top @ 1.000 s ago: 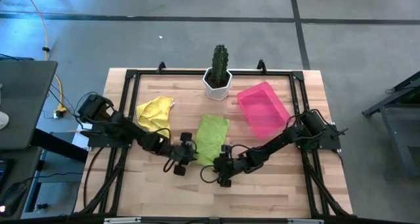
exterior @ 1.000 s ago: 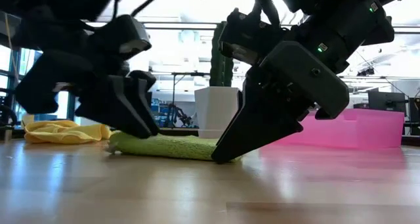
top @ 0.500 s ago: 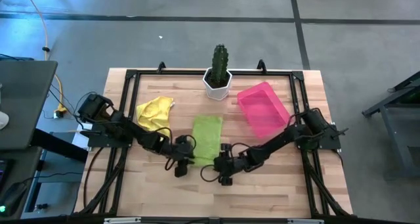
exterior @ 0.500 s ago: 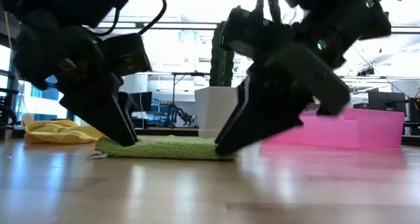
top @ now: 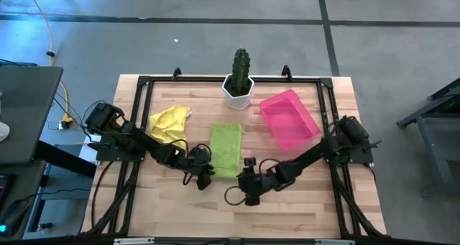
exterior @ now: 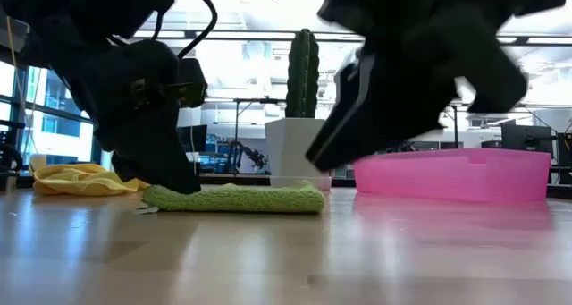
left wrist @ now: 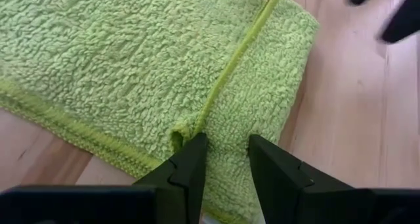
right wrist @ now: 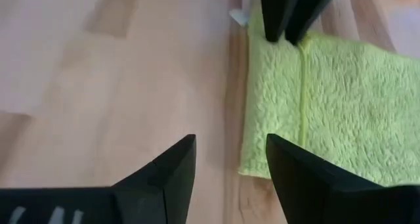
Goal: Roll microfiber towels into tight, uniform cylinder then place into a basket
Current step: Roll the green towel
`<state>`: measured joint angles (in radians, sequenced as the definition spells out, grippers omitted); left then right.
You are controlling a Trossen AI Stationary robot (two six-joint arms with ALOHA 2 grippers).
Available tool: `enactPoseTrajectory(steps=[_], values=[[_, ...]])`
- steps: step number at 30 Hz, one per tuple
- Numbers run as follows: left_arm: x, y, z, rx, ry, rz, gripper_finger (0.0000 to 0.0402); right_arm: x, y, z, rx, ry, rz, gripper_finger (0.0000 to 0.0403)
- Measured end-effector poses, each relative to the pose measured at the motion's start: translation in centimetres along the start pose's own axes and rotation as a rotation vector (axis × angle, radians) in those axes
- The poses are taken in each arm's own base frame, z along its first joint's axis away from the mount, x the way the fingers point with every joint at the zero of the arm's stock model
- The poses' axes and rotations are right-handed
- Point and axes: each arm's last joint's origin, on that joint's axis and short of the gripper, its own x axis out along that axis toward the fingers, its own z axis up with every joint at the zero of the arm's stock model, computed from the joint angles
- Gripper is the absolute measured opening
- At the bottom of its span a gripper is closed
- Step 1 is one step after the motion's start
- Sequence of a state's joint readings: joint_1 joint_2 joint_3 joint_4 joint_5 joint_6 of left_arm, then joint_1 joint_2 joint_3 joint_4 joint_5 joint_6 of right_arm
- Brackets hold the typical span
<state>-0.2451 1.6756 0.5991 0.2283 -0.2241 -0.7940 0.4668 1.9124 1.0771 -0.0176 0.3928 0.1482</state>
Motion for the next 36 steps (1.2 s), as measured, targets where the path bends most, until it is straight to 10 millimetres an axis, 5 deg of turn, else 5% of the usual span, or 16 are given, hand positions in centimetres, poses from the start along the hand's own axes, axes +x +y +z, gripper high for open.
enactPoseTrajectory(steps=[12, 21, 33, 36], values=[[-0.1, -0.4, -0.3, -0.006, 0.001, -0.009, 0.0106, 2.9, -0.9, -1.5, -0.064, 0.043, -0.109, 0.0176], [-0.1, -0.4, -0.3, -0.038, 0.003, -0.011, 0.0106, 3.2, -1.2, -1.6, -0.057, 0.046, -0.112, 0.0169], [-0.1, -0.6, -0.4, -0.057, 0.034, -0.057, 0.0106, 3.7, -2.4, -1.6, 0.131, 0.089, 0.007, 0.0014], [-0.1, -0.8, -0.3, -0.047, 0.047, -0.094, 0.0106, 3.9, -2.9, -1.4, 0.173, 0.094, 0.079, 0.0008]])
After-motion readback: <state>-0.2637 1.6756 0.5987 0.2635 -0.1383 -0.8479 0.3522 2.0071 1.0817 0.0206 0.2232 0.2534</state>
